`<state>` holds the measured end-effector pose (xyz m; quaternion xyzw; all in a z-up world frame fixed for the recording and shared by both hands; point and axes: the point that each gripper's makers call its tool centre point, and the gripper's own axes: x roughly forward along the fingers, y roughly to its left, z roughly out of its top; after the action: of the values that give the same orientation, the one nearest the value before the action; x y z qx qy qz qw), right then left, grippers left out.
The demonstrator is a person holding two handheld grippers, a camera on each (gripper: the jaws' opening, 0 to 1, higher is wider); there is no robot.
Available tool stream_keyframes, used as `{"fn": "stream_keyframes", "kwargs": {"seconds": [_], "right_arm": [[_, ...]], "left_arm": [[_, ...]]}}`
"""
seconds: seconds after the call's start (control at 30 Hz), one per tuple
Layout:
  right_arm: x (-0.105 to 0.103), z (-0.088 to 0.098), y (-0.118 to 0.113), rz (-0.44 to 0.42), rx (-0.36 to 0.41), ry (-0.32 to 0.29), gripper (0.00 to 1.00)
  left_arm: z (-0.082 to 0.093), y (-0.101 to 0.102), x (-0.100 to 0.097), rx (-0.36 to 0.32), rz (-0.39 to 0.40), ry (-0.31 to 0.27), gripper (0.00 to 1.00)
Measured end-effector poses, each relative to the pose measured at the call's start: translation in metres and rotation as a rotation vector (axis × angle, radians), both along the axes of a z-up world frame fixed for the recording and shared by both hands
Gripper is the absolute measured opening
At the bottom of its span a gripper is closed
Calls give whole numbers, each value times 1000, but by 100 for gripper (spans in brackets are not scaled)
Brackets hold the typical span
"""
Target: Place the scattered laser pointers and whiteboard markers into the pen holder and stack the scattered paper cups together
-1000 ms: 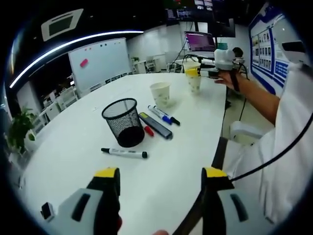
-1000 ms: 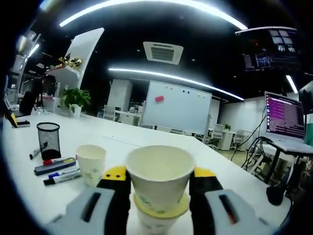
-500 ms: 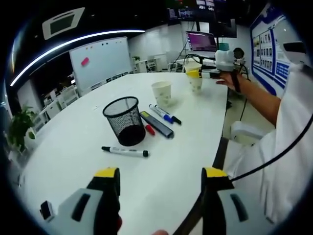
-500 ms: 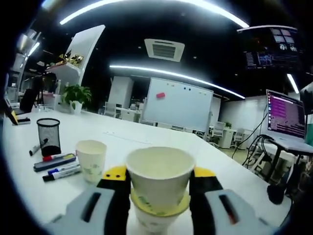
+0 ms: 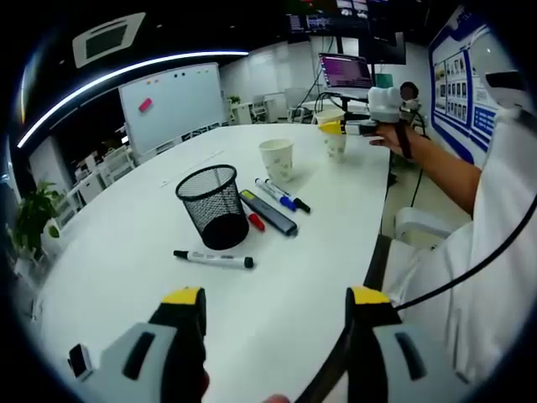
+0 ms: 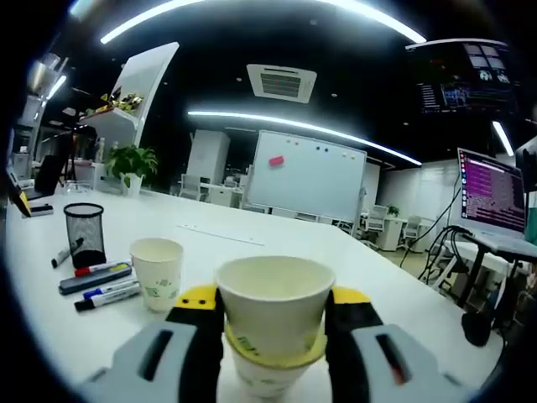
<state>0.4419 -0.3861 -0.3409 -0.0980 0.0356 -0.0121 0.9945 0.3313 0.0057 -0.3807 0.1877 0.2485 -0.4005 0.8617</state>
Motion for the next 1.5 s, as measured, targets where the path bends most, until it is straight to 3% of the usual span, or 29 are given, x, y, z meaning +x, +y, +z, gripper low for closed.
{"fn": "stream_keyframes", "kwargs": {"seconds": [1.1, 1.5], "right_arm": [[3, -8, 5, 29, 10, 38, 51], [2, -8, 4, 20, 13, 44, 52]], "left_arm": [[-4, 0, -1, 1, -3, 9, 68], [3, -1, -2, -3, -5, -8, 68]]}}
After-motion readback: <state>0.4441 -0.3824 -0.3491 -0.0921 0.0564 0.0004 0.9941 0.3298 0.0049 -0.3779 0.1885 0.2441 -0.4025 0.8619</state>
